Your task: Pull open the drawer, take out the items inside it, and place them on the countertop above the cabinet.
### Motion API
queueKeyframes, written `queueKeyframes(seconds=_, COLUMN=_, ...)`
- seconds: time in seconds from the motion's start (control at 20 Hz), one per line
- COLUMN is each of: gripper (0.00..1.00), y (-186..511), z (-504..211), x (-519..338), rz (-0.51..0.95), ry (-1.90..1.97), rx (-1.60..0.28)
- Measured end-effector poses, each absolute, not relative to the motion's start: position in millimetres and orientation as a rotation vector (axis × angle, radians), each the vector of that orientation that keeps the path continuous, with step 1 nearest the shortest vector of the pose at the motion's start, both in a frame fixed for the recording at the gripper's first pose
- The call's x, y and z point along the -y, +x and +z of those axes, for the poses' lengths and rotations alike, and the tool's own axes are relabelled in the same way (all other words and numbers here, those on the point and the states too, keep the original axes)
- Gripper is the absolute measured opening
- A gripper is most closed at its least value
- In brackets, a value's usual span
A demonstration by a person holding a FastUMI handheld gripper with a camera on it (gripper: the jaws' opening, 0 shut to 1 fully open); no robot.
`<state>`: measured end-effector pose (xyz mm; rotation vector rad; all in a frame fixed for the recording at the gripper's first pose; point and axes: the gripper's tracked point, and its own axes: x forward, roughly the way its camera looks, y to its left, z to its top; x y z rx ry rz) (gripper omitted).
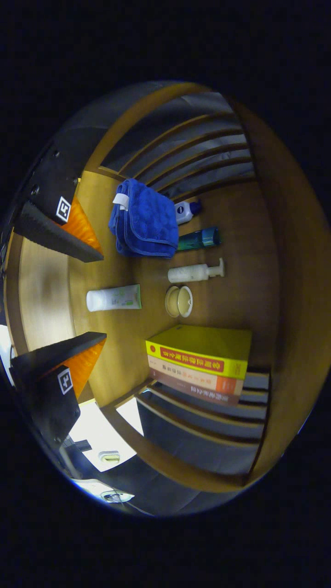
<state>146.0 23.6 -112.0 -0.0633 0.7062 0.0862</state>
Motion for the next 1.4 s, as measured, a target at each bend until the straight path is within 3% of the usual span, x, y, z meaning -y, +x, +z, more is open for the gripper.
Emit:
queueKeyframes(seconds=0.55, gripper=0.99, y=39.9, z=-57.0, x=33.7, rz=0.023, ry=-0.052, rx=-0.393)
queueKeyframes(seconds=0.95, gripper=0.99, y=-27.8, z=-101.1, x=68.4, rz=0.002, ry=-0.022, rx=-0.305)
queueKeyframes(seconds=1.4, gripper=1.00, y=-86.0, z=-179.3, x=90.6, rz=-0.003, ry=-0.011, rx=-0.383)
